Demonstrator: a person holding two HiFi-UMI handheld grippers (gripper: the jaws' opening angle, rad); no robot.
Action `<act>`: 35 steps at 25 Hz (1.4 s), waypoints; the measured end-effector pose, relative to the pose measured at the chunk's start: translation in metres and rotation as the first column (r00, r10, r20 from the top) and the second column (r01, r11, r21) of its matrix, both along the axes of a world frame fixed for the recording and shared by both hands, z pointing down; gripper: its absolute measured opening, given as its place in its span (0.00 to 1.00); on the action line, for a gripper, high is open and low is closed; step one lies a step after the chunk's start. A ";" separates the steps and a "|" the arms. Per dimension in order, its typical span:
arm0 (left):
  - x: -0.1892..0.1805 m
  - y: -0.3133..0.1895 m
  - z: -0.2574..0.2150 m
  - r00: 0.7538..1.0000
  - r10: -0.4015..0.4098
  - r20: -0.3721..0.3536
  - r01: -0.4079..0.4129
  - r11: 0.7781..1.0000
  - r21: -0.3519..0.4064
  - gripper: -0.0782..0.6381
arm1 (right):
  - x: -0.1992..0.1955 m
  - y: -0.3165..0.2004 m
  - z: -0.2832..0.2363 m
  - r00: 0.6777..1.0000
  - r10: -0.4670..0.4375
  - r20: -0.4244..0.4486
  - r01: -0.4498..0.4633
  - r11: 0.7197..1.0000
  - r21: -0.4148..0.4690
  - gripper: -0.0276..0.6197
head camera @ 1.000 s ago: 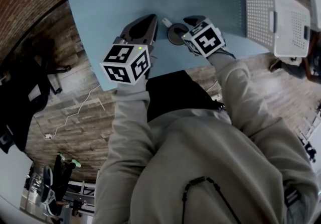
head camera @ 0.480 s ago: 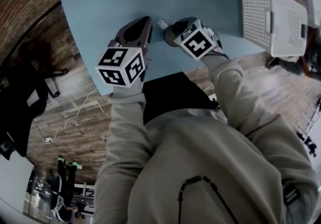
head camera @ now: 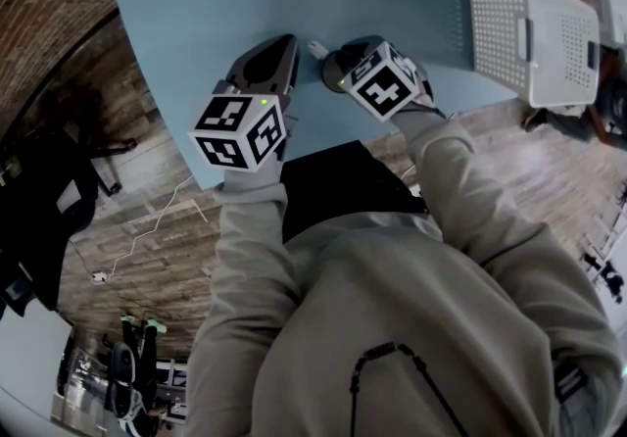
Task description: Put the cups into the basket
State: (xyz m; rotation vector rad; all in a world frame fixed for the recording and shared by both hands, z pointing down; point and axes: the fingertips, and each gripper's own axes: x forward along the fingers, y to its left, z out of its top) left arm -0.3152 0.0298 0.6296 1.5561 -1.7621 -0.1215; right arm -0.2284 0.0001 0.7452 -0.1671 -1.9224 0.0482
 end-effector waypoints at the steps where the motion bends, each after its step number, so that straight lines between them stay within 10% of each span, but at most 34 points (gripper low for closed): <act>1: 0.000 0.000 0.000 1.000 0.001 0.001 -0.001 1.000 0.000 0.10 | 0.000 -0.001 -0.001 1.000 0.001 0.002 -0.001 1.000 0.002 0.11; 14: 0.000 -0.032 -0.075 0.996 0.052 0.078 -0.059 0.994 0.088 0.10 | -0.010 -0.028 -0.083 0.994 0.058 0.091 -0.062 0.997 0.035 0.11; 35: 0.051 -0.139 -0.189 0.930 0.259 0.262 -0.317 0.924 0.214 0.10 | 0.013 -0.139 -0.208 0.942 0.220 0.252 -0.261 0.955 0.143 0.11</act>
